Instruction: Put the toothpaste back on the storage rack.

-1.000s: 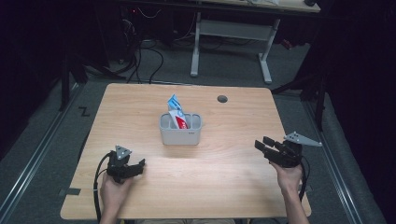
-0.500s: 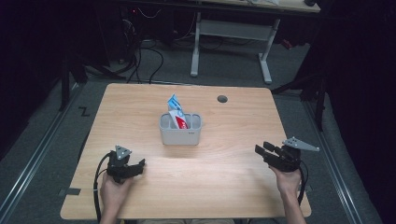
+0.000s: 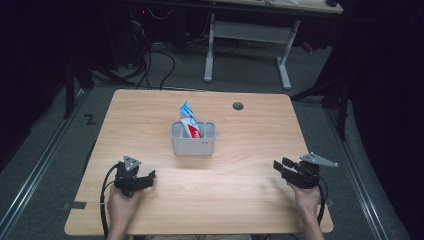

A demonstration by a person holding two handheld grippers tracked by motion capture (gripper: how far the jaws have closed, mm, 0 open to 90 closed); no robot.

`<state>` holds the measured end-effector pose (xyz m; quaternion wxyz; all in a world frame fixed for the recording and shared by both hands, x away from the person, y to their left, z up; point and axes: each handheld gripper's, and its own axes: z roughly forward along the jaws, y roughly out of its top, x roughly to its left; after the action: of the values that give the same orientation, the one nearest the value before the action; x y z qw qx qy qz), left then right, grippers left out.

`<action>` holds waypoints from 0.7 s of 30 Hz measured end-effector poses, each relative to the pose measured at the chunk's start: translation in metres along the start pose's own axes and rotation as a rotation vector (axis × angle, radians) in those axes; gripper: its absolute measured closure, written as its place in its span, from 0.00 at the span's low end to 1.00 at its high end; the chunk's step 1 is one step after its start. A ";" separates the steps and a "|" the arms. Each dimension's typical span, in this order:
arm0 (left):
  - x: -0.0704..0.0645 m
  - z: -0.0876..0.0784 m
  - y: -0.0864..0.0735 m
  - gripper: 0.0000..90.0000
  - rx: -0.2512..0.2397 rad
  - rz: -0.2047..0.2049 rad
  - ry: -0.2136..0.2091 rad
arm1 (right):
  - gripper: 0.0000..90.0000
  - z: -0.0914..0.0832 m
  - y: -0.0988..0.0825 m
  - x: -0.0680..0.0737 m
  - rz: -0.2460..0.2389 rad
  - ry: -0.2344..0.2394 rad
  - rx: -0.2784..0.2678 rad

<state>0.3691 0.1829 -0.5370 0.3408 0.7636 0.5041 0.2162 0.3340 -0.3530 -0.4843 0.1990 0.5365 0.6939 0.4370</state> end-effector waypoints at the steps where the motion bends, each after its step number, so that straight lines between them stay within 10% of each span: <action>1: 0.000 0.000 0.000 0.26 0.000 0.000 0.000 | 0.58 0.002 -0.004 -0.001 0.002 -0.009 0.006; 21: 0.000 0.000 0.000 0.26 0.000 0.000 0.000 | 0.56 0.018 -0.023 -0.001 -0.018 -0.046 0.083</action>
<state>0.3691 0.1829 -0.5370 0.3407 0.7635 0.5042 0.2162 0.3342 -0.3481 -0.5133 0.1963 0.5480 0.7115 0.3936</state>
